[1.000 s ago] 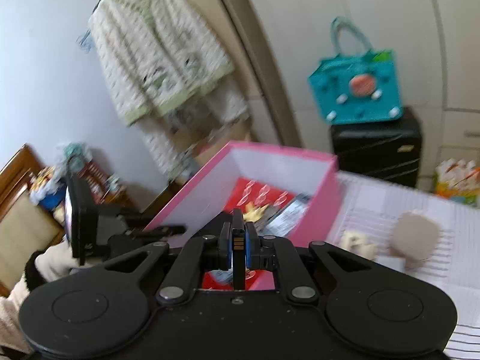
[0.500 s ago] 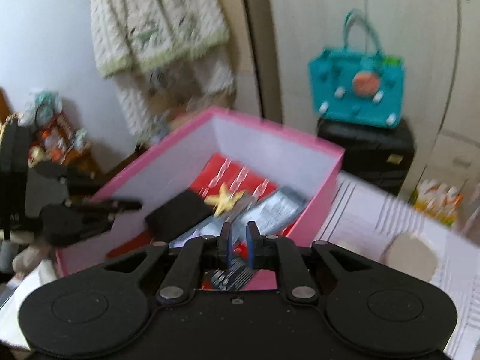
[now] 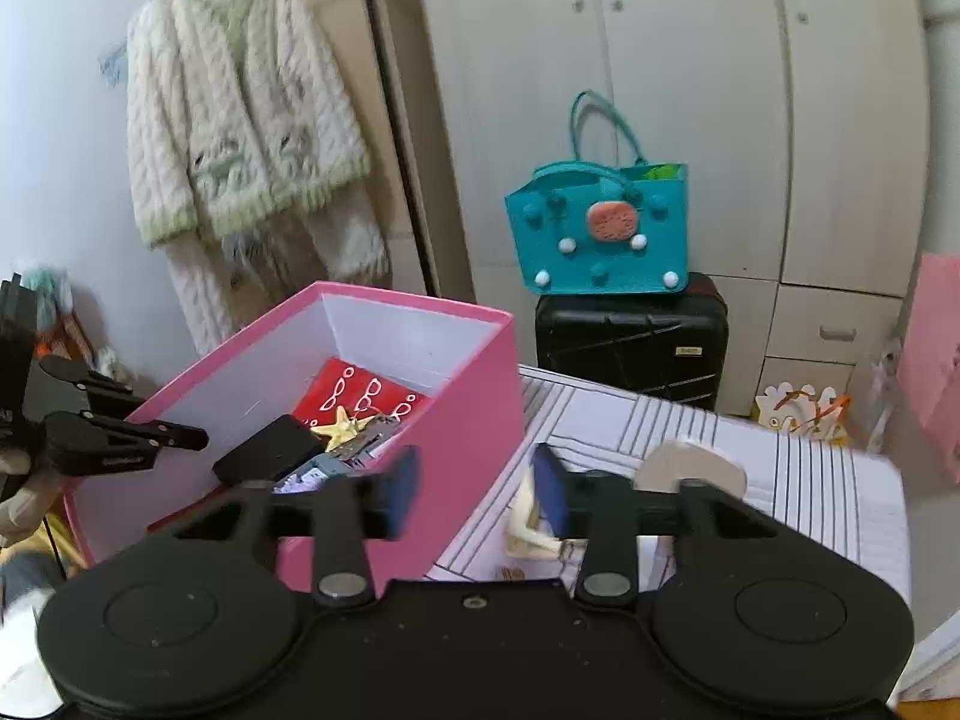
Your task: Organize rigid objects
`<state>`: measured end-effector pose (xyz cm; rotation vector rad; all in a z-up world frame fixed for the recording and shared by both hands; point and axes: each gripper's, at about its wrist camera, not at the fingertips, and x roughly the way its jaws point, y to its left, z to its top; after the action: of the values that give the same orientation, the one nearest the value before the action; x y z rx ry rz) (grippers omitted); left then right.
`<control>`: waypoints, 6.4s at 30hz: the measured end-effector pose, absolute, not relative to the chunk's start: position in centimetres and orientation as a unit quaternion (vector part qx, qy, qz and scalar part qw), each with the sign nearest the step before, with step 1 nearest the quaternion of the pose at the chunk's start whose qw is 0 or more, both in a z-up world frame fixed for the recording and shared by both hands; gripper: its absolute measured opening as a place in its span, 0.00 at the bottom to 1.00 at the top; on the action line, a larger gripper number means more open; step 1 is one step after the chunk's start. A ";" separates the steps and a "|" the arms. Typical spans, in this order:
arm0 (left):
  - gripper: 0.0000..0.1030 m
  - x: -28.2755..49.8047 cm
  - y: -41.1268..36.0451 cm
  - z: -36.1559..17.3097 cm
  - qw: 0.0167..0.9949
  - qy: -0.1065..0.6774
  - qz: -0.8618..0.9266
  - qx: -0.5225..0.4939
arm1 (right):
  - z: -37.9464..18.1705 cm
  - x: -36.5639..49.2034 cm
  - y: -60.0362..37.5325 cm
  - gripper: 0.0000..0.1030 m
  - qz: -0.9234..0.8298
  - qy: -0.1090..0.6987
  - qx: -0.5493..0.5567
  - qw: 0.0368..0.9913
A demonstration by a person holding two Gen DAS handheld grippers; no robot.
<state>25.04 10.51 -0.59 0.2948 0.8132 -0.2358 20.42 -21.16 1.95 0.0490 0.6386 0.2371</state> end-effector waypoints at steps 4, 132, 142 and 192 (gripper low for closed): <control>0.05 25.0 10.4 -0.6 0.902 0.393 -0.114 0.141 | -2.0 18.9 -22.2 0.51 0.079 0.337 0.022 0.938; 0.06 24.7 10.3 -0.6 0.904 0.383 -0.104 0.159 | -1.8 22.4 -23.8 0.21 0.092 0.419 0.047 0.902; 0.06 24.6 10.1 -0.6 0.903 0.383 -0.103 0.163 | -5.5 23.6 -22.3 0.26 0.076 0.429 -0.040 0.899; 0.06 24.6 9.8 -0.8 0.901 0.386 -0.101 0.172 | 4.2 21.9 -14.6 0.17 0.269 0.375 0.007 0.887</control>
<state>24.60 9.77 -0.80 0.3555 0.7995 -0.2087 21.85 -14.56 4.17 0.0153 0.7785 0.5584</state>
